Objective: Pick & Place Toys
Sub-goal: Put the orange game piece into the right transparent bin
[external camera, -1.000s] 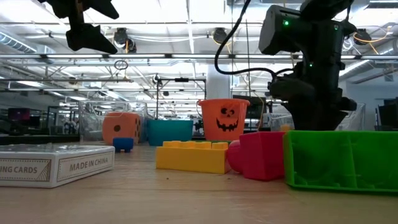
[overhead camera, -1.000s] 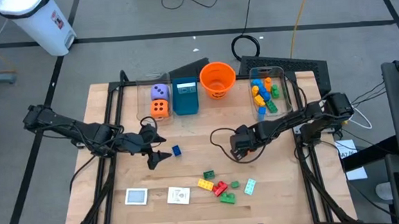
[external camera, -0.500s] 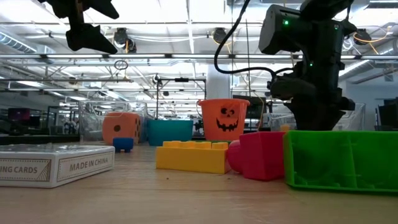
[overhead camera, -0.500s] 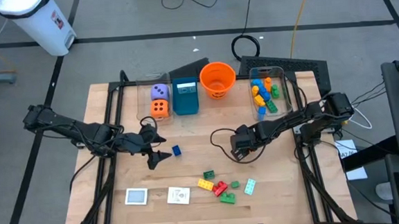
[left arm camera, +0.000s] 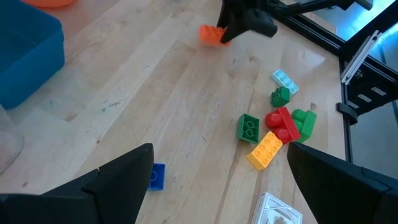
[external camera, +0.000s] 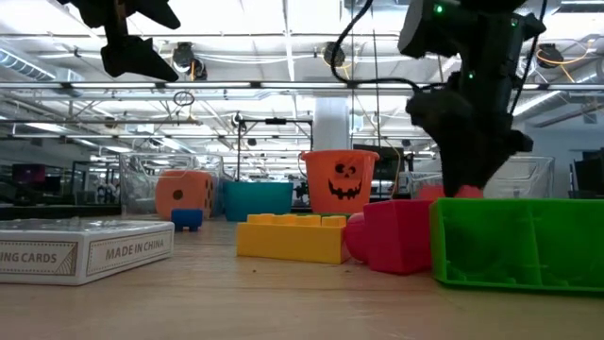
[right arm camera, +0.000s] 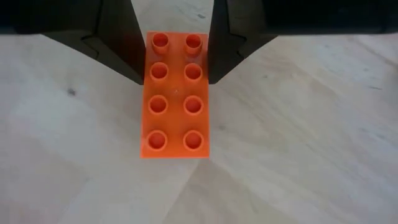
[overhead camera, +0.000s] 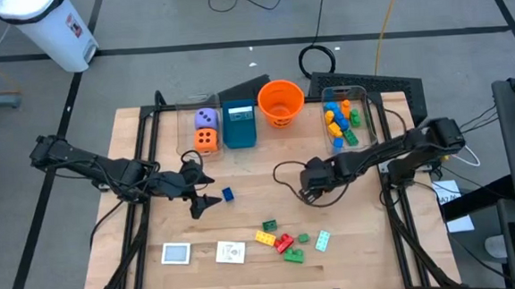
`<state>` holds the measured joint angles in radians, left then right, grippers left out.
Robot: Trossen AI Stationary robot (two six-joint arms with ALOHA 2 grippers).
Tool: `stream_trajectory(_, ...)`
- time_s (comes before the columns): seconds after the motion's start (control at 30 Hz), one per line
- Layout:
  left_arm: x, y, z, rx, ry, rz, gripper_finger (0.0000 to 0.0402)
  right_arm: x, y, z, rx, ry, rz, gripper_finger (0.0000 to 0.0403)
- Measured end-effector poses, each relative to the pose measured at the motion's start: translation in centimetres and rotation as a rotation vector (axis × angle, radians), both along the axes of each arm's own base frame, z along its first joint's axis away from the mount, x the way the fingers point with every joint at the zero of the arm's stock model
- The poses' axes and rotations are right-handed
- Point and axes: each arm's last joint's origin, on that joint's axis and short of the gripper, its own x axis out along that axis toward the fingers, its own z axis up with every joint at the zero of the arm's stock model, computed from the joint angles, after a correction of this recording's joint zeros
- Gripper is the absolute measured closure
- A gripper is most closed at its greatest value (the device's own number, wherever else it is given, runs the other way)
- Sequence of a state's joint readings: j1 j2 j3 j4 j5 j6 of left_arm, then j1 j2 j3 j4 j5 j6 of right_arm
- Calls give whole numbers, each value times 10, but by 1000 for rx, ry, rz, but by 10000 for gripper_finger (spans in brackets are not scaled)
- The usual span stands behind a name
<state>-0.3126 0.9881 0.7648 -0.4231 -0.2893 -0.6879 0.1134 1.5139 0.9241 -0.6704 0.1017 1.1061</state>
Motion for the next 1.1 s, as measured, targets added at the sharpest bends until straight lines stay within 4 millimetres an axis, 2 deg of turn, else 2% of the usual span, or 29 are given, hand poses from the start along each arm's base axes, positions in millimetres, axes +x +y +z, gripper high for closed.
stream_trajectory(0.37, 0, 0, 0, 5, 0, -2, 23, -18, -27, 46, -6, -185, -60, 264)
stream_trajectory(0.5, 0, 0, 0, 6, -1, -1, 23, -26, -39, 64, -25, -198, -69, 264)
stream_trajectory(0.73, 0, 1, 0, 38, -6, 8, 23, -25, -64, 118, -105, -182, -23, 264)
stream_trajectory(0.9, 1, 5, 1, 40, -8, 23, 23, -33, -86, 160, -205, -146, -47, 265)
stream_trajectory(1.1, 2, 8, 1, 39, -9, 39, 23, -55, -119, 187, -239, -90, -112, 264)
